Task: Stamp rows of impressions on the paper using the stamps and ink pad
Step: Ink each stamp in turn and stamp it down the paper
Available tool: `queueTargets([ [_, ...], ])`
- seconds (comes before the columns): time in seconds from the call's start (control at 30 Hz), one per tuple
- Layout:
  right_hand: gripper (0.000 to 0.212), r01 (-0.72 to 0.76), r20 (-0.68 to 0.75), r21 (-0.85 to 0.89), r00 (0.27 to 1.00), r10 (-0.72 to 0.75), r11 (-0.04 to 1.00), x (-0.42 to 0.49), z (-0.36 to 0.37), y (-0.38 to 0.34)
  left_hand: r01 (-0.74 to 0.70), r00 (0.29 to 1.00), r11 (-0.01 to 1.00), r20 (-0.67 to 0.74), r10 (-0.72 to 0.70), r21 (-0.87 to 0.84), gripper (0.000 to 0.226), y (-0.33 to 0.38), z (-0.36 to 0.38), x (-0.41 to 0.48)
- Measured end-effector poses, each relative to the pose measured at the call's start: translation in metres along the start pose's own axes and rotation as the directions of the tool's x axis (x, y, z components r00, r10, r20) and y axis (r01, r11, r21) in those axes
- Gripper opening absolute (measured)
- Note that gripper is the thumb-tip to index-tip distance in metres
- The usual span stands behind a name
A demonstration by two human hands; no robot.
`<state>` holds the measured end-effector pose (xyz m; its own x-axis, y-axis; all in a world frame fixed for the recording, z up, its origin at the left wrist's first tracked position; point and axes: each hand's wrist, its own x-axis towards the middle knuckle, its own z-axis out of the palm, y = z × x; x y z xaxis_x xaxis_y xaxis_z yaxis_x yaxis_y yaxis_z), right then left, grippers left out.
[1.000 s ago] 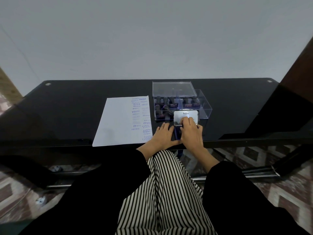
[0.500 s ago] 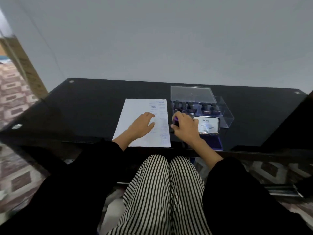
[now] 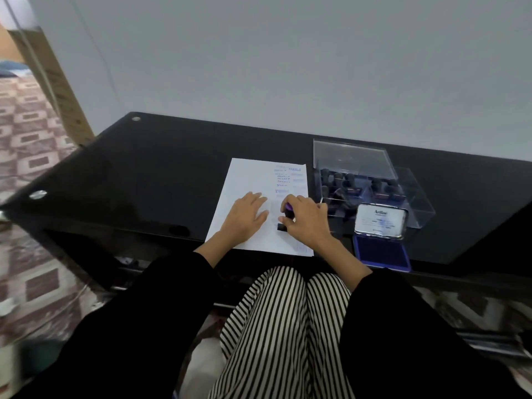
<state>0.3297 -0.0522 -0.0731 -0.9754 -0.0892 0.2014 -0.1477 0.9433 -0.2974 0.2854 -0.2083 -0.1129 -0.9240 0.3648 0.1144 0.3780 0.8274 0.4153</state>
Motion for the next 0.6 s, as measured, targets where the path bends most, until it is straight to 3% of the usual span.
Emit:
queueTargets([
  [0.27, 0.016, 0.050, -0.017, -0.043, 0.999, -0.051, 0.998, -0.002, 0.010, -0.001, -0.048, 0.998, 0.999, -0.032, 0.048, 0.007, 0.047, -0.011, 0.013, -0.002],
  [0.6, 0.007, 0.093, -0.056, 0.078, 0.994, -0.089, 0.993, -0.017, 0.023, -0.003, -0.056, 0.996, 0.998, -0.064, 0.055, -0.022, 0.048, -0.014, 0.020, -0.001],
])
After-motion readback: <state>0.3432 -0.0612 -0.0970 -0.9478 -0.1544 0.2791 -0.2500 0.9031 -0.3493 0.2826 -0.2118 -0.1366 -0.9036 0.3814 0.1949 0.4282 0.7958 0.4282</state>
